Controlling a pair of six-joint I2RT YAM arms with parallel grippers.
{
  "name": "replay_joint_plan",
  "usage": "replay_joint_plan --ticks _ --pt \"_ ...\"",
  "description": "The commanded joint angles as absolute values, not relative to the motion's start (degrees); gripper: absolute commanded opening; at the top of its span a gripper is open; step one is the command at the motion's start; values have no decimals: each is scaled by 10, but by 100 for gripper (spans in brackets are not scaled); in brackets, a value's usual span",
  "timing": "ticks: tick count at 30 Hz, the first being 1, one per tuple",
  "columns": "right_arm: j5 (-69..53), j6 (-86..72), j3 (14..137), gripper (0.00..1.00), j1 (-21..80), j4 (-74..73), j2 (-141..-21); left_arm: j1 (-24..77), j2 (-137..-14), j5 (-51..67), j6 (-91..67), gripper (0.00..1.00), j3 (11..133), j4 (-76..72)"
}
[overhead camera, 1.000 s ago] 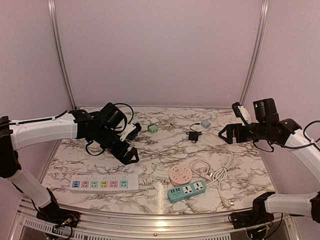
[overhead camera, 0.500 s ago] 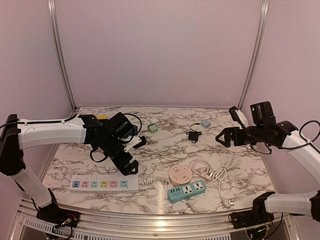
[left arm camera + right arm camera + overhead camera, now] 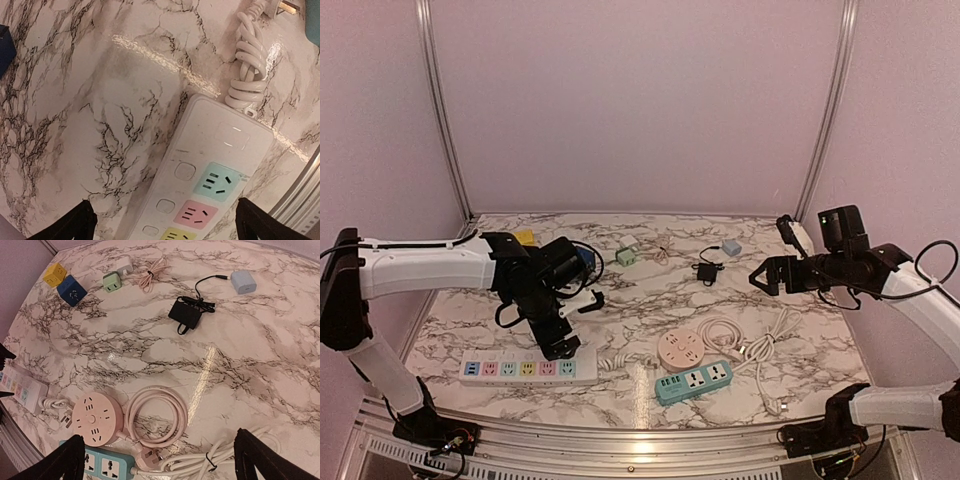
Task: Insert the plug
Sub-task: Move the socket to the center of the board.
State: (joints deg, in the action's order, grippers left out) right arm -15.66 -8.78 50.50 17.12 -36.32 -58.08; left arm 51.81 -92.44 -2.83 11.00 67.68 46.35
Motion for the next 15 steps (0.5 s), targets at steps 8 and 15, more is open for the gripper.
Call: replay_joint_plan --ticks 8,15 --pt "-170 -92 509 98 181 -341 -595 539 -985 -16 218 99 707 536" --pt "-173 -93 501 98 183 -336 -589 540 -1006 -32 235 99 702 518"
